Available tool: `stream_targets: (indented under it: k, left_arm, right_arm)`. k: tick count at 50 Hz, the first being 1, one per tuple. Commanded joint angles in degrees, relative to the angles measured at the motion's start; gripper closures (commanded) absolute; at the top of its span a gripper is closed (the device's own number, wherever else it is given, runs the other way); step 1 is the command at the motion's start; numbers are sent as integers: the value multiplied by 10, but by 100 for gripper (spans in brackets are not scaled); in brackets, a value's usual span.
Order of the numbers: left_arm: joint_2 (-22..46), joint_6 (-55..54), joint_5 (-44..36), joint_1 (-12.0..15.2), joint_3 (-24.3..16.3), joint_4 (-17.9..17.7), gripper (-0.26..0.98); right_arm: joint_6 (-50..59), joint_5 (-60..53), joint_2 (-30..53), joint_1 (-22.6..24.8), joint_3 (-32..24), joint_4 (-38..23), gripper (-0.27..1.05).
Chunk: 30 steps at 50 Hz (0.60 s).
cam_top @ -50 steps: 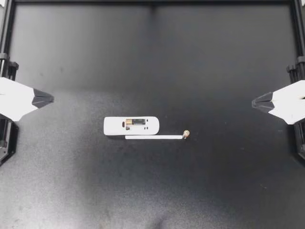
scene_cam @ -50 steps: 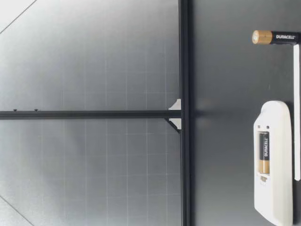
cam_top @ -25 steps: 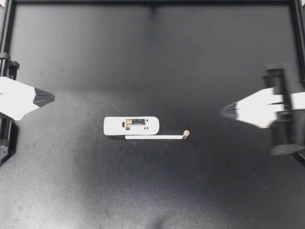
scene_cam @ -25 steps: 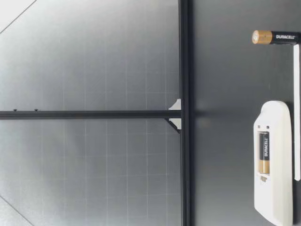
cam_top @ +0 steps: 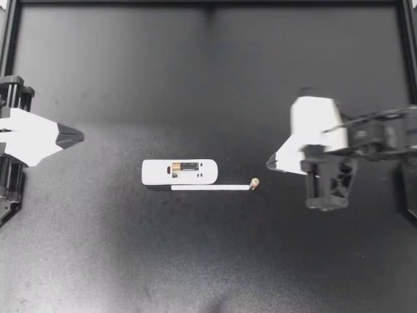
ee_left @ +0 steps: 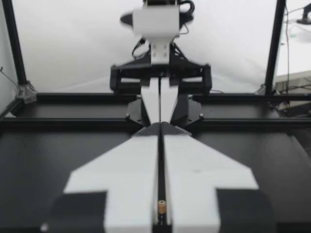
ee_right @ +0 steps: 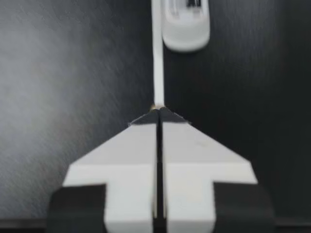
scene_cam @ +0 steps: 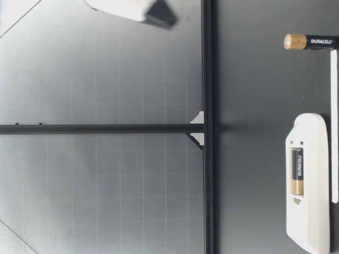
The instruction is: Place the battery into the slot of the remote controller.
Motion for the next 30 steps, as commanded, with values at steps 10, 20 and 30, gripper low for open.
stream_targets:
  k: [10, 20, 30]
  left_arm:
    - [4, -1, -4, 1, -1, 0, 91]
    - [4, 0, -4, 1, 3, 0, 91]
    - [4, 0, -4, 1, 8, 0, 91]
  right_arm:
    - [0, 7, 46, -6, -23, -1, 79]
    - [0, 3, 83, -6, -26, -1, 38]
    - [0, 0, 114, -6, -38, 1, 21]
